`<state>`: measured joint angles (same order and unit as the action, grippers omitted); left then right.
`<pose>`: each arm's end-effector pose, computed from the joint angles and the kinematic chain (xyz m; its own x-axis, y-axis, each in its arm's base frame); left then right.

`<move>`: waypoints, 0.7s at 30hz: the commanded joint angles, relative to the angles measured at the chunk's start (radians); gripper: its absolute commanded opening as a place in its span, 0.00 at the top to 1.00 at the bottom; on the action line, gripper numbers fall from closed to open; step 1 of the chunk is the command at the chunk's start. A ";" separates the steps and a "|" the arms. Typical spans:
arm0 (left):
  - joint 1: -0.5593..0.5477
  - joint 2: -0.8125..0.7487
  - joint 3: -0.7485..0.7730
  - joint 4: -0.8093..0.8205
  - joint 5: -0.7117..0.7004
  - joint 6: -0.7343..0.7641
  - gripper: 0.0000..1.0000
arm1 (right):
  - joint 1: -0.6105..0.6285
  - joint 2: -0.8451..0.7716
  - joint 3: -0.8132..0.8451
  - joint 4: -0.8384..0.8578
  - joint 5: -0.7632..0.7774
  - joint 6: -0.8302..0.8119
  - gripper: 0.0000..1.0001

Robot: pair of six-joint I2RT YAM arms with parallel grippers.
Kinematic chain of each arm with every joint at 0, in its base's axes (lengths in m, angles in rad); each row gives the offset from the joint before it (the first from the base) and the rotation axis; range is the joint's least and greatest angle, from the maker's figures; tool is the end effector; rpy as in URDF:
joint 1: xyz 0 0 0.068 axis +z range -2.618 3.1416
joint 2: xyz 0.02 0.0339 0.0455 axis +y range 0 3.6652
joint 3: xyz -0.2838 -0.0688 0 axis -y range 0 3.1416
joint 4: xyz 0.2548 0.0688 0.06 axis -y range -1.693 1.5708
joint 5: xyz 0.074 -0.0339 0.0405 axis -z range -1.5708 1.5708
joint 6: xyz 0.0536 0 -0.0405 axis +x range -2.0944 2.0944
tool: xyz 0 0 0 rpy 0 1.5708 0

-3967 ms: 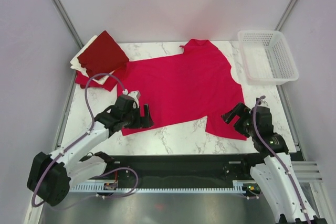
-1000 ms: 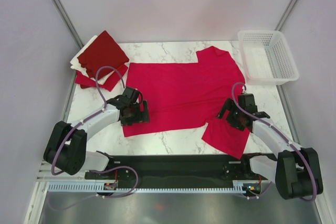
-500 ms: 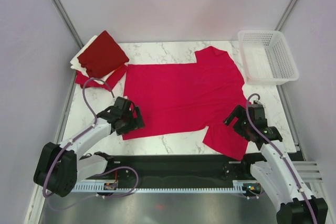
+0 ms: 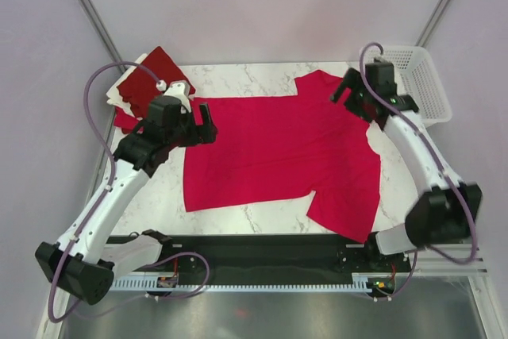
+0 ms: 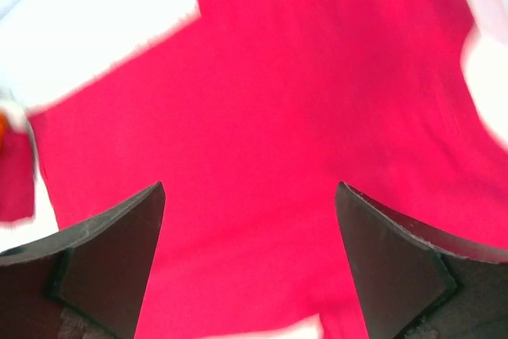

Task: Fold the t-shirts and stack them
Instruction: Flatten the tshirt out

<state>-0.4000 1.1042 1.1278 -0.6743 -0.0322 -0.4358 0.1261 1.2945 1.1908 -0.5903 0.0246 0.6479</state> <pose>0.2283 -0.0947 0.3557 -0.6601 -0.1790 -0.7295 0.0959 0.9432 -0.3182 0.2981 0.0365 0.3382 -0.5705 0.5358 -0.6224 0.2977 0.8412 0.4514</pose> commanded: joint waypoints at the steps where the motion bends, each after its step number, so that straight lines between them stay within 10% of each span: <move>1: 0.000 -0.017 -0.008 -0.084 -0.243 0.177 0.00 | -0.003 0.269 0.317 0.096 0.046 -0.088 0.04; 7: -0.002 -0.049 -0.169 0.007 -0.276 0.149 0.00 | -0.035 0.889 1.024 0.027 0.019 -0.091 0.15; 10: -0.002 -0.018 -0.154 0.010 -0.270 0.152 0.01 | -0.062 1.116 1.229 0.079 -0.070 -0.022 0.37; 15: -0.002 0.051 -0.140 0.012 -0.233 0.155 0.02 | -0.054 1.289 1.271 0.280 -0.137 0.045 0.72; 21: 0.000 0.079 -0.134 0.013 -0.215 0.157 0.03 | -0.045 1.352 1.242 0.328 -0.101 0.064 0.76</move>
<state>-0.4007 1.1828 0.9588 -0.6968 -0.2531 -0.3191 0.0666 2.6637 2.3978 -0.3634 -0.0746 0.6884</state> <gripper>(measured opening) 0.971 0.238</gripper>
